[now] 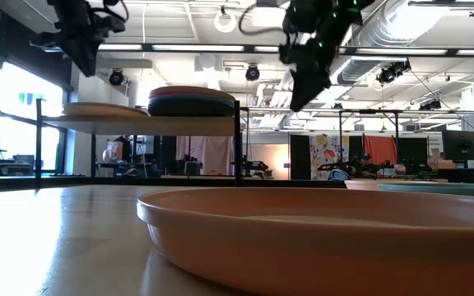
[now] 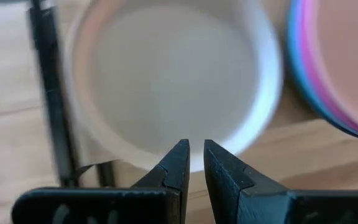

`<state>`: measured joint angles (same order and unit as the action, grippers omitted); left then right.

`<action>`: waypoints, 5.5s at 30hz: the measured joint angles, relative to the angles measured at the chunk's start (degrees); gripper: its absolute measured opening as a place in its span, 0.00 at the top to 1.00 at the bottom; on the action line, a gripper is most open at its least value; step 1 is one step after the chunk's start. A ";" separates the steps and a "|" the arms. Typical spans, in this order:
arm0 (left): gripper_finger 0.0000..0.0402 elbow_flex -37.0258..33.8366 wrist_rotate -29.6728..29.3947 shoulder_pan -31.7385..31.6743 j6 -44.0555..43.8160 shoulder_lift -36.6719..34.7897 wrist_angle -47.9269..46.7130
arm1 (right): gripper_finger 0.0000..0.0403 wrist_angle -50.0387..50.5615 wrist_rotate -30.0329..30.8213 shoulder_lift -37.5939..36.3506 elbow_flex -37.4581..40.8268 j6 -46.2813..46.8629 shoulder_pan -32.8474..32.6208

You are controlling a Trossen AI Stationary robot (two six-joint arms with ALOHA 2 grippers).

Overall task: Place and stack plates onto a shelf
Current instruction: Stack the white plate on top of the cream plate on the shelf

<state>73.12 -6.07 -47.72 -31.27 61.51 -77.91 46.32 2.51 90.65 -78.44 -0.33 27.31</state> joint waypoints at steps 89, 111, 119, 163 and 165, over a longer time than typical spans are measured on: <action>0.92 -0.04 0.97 30.82 -10.12 12.40 21.17 | 1.00 8.60 5.93 -4.33 19.16 15.50 4.71; 0.92 -0.04 6.50 30.88 -9.19 12.40 13.95 | 1.00 22.65 1.76 -6.03 -1.87 24.74 -7.73; 0.92 -0.37 10.06 30.90 -6.04 12.83 13.19 | 1.00 22.89 1.76 -6.03 -5.62 30.14 -15.18; 0.92 -7.15 32.85 28.51 -14.98 15.00 25.35 | 1.00 4.26 -5.21 -2.94 -5.87 24.34 -41.44; 0.92 -7.16 33.86 28.51 -15.91 15.00 25.12 | 1.00 4.25 -5.84 -1.71 -5.87 22.44 -41.84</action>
<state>65.96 27.80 -19.21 -47.17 76.51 -52.80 50.57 -3.33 88.95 -84.31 22.11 -14.53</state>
